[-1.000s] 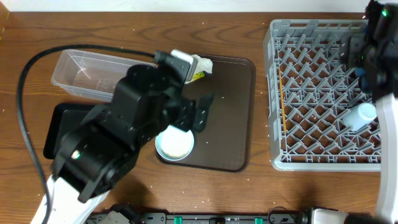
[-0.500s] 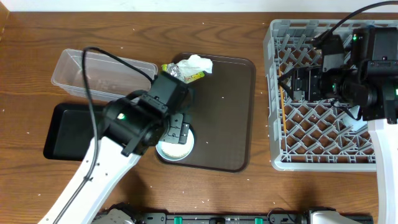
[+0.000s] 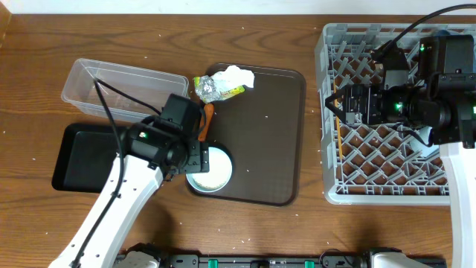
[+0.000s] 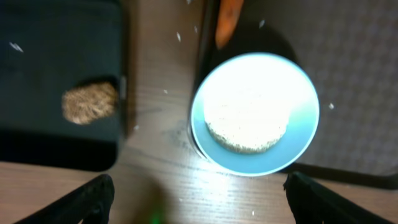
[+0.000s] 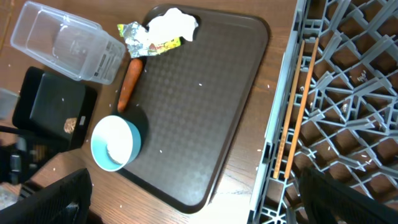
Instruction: Sort waste into correct bins and load items into the dishwasher rack
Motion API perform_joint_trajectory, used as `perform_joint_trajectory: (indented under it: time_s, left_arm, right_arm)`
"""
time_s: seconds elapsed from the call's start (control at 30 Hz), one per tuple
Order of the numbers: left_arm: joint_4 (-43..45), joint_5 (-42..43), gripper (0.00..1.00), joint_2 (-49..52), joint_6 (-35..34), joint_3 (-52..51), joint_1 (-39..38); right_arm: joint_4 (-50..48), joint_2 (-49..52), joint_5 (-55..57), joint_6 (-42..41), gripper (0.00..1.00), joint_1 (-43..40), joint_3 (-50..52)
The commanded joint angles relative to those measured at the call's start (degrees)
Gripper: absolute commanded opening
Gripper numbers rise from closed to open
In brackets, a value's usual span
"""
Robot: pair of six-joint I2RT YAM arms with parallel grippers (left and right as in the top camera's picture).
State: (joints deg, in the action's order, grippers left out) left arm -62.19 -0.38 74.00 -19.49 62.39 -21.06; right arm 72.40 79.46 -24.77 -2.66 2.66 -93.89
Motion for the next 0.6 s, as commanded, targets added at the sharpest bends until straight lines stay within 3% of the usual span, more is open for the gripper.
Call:
perform_joint_trajectory:
  time_s: [0.0, 0.3, 0.4, 0.57]
  left_arm:
    - [1.86, 1.49, 0.89, -0.02, 0.31, -3.39, 0.20]
    - [9.51, 1.92, 0.84, 0.74, 0.55, -8.09, -0.04]
    - [15.32, 5.73, 0.78, 0.94, 5.16, -8.09, -0.83]
    - [27.02, 4.83, 0.77, 4.07, 9.22, -8.09, -1.14]
  right_arm:
    - [-0.28, 0.04, -1.18, -0.74, 0.99, 0.42, 0.26]
    - [-1.14, 0.04, -1.18, -0.74, 0.99, 0.42, 0.26]
    - [-1.36, 0.04, -1.18, -0.74, 0.99, 0.42, 0.26]
    - [-2.16, 0.04, -1.18, -0.74, 0.99, 0.42, 0.26]
